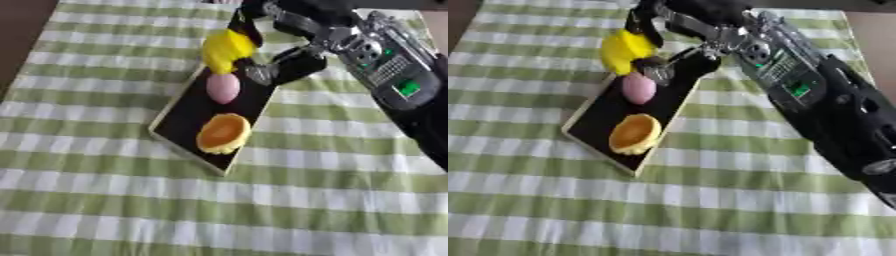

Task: Pick up objects on the table and place them in the box.

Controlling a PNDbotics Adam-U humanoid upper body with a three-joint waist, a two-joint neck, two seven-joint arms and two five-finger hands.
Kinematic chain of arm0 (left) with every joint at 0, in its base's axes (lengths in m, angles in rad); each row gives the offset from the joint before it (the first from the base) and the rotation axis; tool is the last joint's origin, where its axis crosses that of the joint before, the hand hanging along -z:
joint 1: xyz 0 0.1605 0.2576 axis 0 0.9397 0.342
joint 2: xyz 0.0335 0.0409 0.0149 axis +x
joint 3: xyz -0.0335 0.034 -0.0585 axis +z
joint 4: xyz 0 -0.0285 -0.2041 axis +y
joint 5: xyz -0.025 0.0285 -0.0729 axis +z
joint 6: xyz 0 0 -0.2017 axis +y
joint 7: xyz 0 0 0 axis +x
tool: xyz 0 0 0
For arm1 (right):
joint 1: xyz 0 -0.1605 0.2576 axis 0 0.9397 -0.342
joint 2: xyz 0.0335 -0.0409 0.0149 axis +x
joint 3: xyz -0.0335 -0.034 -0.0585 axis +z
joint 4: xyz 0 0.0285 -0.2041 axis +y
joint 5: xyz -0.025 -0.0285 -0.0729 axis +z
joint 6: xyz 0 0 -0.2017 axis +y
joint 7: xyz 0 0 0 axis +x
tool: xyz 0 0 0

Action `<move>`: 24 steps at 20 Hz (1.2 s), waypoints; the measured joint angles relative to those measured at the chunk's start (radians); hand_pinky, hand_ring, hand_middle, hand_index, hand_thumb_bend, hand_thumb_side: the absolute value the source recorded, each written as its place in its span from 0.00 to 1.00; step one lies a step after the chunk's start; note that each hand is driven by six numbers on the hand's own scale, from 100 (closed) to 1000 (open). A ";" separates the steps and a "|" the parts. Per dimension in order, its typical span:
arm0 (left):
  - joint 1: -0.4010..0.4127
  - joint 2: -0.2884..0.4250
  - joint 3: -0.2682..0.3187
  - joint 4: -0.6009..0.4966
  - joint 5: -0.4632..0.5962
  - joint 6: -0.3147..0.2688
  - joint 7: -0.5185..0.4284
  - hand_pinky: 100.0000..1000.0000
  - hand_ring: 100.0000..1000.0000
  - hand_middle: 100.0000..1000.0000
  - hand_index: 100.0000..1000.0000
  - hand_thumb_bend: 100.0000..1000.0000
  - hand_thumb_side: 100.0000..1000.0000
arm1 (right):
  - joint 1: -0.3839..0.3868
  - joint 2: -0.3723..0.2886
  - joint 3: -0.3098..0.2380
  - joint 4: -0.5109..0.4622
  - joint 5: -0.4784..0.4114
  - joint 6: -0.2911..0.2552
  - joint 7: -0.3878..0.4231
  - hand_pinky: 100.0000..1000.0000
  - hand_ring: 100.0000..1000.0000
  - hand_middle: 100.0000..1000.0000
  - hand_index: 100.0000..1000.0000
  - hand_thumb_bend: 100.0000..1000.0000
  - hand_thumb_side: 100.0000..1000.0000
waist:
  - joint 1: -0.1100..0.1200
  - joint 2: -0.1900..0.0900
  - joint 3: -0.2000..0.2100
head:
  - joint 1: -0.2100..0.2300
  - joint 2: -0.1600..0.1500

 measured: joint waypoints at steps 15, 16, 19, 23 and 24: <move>0.003 -0.001 0.001 -0.007 0.006 0.023 -0.012 0.71 0.75 0.66 0.82 0.00 0.32 | 0.022 0.064 0.036 0.108 0.202 -0.105 0.109 1.00 1.00 0.82 0.94 0.06 0.16 | -0.004 0.001 0.000 | 0.017 0.000; 0.005 -0.001 0.001 -0.006 0.007 0.024 -0.013 0.71 0.75 0.66 0.82 0.00 0.32 | 0.023 0.063 0.030 0.099 0.207 -0.116 0.119 1.00 1.00 0.82 0.95 0.09 0.14 | -0.003 0.001 -0.003 | 0.019 0.000; 0.009 -0.001 0.002 -0.006 0.010 0.024 -0.014 0.70 0.75 0.66 0.82 0.00 0.32 | 0.024 0.053 0.012 0.069 0.208 -0.139 0.138 1.00 0.99 0.82 0.94 0.08 0.07 | 0.002 0.001 -0.007 | 0.024 0.005; 0.009 -0.001 0.002 -0.005 0.011 0.024 -0.017 0.70 0.75 0.66 0.82 0.00 0.32 | 0.031 0.041 -0.021 0.027 0.174 -0.132 0.140 0.99 0.98 0.78 0.93 0.00 0.00 | 0.005 0.001 -0.012 | 0.029 0.009; 0.009 -0.001 0.002 -0.005 0.011 0.023 -0.018 0.70 0.75 0.66 0.82 0.00 0.32 | 0.032 0.037 -0.033 0.015 0.153 -0.120 0.137 0.99 0.98 0.78 0.93 0.00 0.00 | 0.006 0.001 -0.013 | 0.029 0.009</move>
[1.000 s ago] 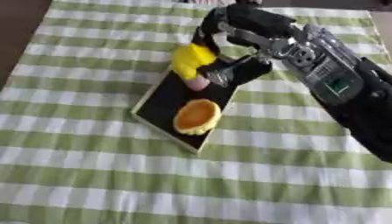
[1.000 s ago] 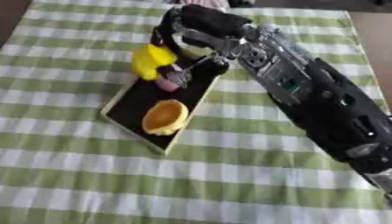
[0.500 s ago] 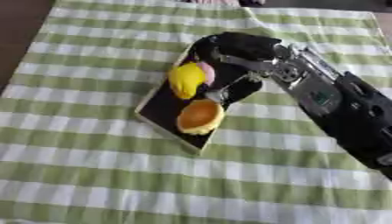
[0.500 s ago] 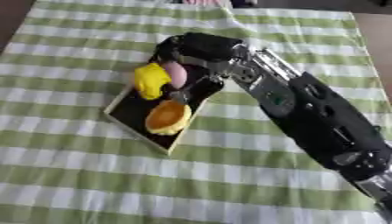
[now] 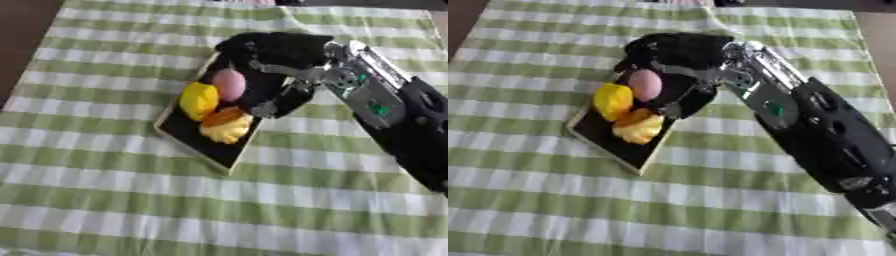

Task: Pick up objects on the table and place them in the box.

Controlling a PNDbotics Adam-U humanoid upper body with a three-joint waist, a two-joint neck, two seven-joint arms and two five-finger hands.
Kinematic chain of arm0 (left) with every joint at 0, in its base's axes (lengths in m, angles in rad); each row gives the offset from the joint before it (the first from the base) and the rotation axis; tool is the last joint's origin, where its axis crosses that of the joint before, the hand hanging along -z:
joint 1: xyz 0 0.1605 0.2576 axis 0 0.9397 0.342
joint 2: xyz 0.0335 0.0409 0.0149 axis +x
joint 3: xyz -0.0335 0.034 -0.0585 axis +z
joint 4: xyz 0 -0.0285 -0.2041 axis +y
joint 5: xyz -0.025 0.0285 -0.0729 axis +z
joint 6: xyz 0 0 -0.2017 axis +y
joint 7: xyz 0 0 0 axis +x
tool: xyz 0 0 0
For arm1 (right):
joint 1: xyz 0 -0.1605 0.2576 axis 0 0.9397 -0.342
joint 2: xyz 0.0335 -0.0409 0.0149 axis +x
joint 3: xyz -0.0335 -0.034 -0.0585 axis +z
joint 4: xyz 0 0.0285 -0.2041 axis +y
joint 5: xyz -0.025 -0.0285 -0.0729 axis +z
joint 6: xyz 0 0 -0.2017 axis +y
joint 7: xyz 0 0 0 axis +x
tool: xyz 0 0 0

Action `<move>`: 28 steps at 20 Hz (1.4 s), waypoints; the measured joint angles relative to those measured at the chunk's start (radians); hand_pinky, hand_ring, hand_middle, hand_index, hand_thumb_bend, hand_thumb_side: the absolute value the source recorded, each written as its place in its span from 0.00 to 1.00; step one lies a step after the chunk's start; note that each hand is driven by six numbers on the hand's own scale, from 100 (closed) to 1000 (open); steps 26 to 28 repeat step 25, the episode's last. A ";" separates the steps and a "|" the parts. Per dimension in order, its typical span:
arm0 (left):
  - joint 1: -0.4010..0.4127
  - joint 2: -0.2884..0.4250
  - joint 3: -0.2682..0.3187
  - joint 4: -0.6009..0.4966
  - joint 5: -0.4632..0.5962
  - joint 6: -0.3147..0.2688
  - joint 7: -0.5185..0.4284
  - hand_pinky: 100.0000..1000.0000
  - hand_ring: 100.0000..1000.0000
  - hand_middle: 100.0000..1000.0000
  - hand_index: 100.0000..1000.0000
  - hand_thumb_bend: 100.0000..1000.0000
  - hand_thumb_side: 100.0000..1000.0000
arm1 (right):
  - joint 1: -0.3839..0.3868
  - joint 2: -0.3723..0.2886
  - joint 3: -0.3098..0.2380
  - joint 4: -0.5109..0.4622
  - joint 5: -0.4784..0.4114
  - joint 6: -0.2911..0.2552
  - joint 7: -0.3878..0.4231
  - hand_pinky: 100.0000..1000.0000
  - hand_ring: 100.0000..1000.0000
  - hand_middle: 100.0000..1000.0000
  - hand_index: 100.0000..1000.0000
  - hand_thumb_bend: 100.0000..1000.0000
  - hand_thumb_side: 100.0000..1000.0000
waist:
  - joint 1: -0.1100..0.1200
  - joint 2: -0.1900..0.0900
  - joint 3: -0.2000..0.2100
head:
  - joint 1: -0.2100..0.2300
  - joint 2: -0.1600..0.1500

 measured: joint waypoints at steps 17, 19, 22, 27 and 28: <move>0.028 0.000 0.029 0.012 -0.010 0.012 0.023 0.70 0.75 0.66 0.82 0.00 0.39 | 0.329 -0.289 -0.438 -0.316 -0.945 0.068 -0.419 0.97 0.94 0.74 0.81 0.00 0.37 | 0.014 -0.006 -0.070 | 0.074 0.004; 0.030 0.000 0.035 0.012 -0.014 0.017 0.027 0.70 0.74 0.66 0.82 0.00 0.41 | 0.386 -0.292 -0.485 -0.316 -0.990 0.015 -0.476 0.97 0.94 0.74 0.81 0.00 0.35 | 0.014 -0.007 -0.081 | 0.085 0.003; 0.037 -0.002 0.043 0.012 -0.019 0.025 0.035 0.70 0.74 0.66 0.82 0.00 0.42 | 0.488 -0.278 -0.541 -0.317 -1.010 -0.076 -0.539 0.97 0.94 0.75 0.81 0.00 0.39 | 0.014 -0.008 -0.098 | 0.102 0.003; 0.039 -0.010 0.048 0.012 -0.022 0.033 0.043 0.70 0.74 0.66 0.82 0.00 0.43 | 0.553 -0.215 -0.566 -0.318 -1.009 -0.159 -0.574 0.98 0.94 0.78 0.83 0.00 0.47 | 0.018 -0.011 -0.109 | 0.115 0.002; 0.039 -0.010 0.048 0.012 -0.022 0.033 0.043 0.70 0.74 0.66 0.82 0.00 0.43 | 0.553 -0.215 -0.566 -0.318 -1.009 -0.159 -0.574 0.98 0.94 0.78 0.83 0.00 0.47 | 0.018 -0.011 -0.109 | 0.115 0.002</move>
